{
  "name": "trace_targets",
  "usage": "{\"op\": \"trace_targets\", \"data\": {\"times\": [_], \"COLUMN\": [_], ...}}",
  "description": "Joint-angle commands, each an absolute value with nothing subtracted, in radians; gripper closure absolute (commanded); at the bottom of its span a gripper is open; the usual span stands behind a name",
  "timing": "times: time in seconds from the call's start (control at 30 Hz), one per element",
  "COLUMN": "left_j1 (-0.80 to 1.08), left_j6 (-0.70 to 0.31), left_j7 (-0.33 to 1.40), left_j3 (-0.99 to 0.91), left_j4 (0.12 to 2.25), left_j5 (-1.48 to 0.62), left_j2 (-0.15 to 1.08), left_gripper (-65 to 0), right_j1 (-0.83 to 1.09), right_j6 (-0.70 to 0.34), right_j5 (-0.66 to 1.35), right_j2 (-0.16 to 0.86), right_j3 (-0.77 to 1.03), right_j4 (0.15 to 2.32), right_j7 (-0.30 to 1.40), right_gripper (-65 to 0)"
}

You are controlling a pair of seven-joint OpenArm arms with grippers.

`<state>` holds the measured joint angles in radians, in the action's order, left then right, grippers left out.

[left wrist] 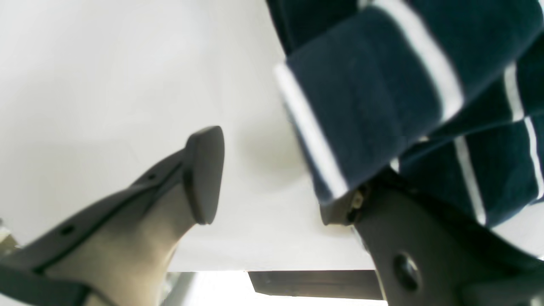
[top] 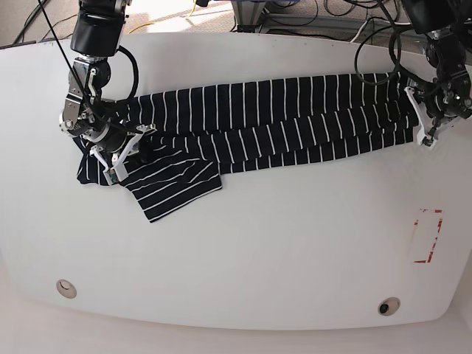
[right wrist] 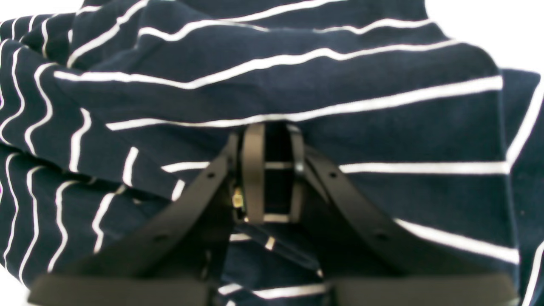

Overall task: Layout the t-shirt on the table in an organized manner, then fold the t-shirt properly
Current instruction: 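Open the left gripper and reposition it along the strip end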

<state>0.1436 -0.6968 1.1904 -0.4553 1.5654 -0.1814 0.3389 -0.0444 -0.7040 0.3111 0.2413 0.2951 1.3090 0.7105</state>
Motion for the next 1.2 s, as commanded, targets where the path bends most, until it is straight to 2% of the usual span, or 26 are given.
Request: {"op": "trace_targets", "data": {"times": [0.0,0.2,0.47,0.8,1.0,1.17], "left_j1": [0.176,0.239,0.257,0.248,0.183,0.087], "left_j6": [-0.698,-0.698,-0.698,-0.698,-0.698,-0.698], "left_j7": [1.204,1.214,1.349,1.362,1.362,1.362], "left_j3": [-0.458,-0.458,-0.473,-0.556,-0.568,-0.562], "left_j4": [1.601,1.718,1.876,1.894,1.894,1.888], "left_j5": [-0.18,-0.229,-0.369,-0.619,-0.765,-0.786], "left_j2": [0.375,0.406,0.479,0.544,0.549,0.536], "left_gripper": [-32.5,-32.5,-32.5,-32.5,-32.5,-32.5], "right_j1": [-0.045,-0.045,-0.045,-0.045,-0.045,-0.045], "right_j6": [-0.698,-0.698,-0.698,-0.698,-0.698,-0.698], "right_j5": [0.268,0.268,0.268,0.268,0.268,0.268], "right_j2": [0.249,0.249,0.249,0.248,0.248,0.248], "right_j3": [0.294,0.294,0.294,0.294,0.294,0.294], "right_j4": [1.311,1.313,1.313,1.313,1.311,1.311], "right_j7": [0.766,0.766,0.766,0.766,0.766,0.766], "right_gripper": [-8.2,-8.2,-8.2,-8.2,-8.2,-8.2]}}
